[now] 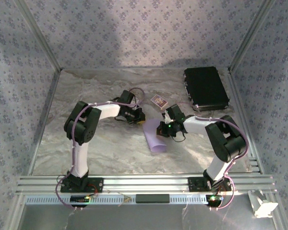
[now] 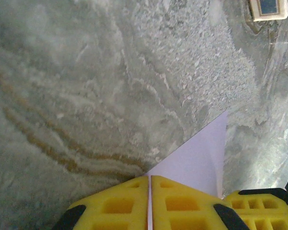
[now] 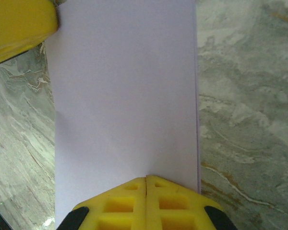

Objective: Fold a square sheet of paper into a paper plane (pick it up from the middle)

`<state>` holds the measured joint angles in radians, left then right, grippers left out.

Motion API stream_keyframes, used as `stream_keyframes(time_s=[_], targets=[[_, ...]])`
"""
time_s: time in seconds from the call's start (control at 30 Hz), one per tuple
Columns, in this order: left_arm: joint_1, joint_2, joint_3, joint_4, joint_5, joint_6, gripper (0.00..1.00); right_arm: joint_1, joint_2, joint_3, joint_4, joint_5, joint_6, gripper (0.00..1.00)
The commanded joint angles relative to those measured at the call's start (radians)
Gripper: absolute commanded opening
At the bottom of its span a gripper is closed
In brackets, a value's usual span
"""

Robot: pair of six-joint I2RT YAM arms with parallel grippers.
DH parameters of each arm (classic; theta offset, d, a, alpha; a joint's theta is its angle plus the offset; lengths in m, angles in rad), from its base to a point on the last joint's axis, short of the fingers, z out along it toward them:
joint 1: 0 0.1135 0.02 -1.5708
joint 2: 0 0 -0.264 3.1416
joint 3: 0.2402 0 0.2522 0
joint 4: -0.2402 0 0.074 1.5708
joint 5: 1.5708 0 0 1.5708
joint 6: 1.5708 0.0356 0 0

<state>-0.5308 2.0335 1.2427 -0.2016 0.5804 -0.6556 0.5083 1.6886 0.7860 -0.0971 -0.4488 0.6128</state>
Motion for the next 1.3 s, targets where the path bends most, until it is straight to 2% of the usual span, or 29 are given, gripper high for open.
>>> stream_keyframes(time_s=[0.0,0.23,0.37,0.5,0.73,0.97,1.1,1.27], targets=[[-0.013,-0.099,0.013,-0.073,-0.029,-0.025,0.10,-0.006,0.004,-0.042,-0.121,0.081,0.008,0.00],[-0.088,-0.172,-0.077,0.014,0.006,-0.122,0.09,-0.005,-0.004,-0.045,-0.118,0.084,0.008,0.00],[-0.116,-0.155,-0.092,0.038,0.025,-0.147,0.08,-0.004,-0.013,-0.060,-0.106,0.094,0.042,0.00],[-0.122,-0.135,-0.114,0.100,0.104,-0.206,0.08,-0.006,-0.011,-0.062,-0.107,0.096,0.039,0.00],[-0.124,-0.075,-0.126,0.091,0.126,-0.192,0.08,-0.007,0.007,-0.058,-0.102,0.091,0.036,0.00],[-0.118,-0.045,-0.194,0.096,0.104,-0.152,0.08,-0.008,0.012,-0.063,-0.103,0.094,0.034,0.00],[-0.113,-0.023,-0.212,0.081,0.052,-0.094,0.10,-0.009,0.017,-0.069,-0.093,0.089,0.038,0.00],[-0.111,-0.074,-0.232,0.109,0.039,-0.106,0.12,-0.011,0.004,-0.071,-0.096,0.090,0.036,0.00]])
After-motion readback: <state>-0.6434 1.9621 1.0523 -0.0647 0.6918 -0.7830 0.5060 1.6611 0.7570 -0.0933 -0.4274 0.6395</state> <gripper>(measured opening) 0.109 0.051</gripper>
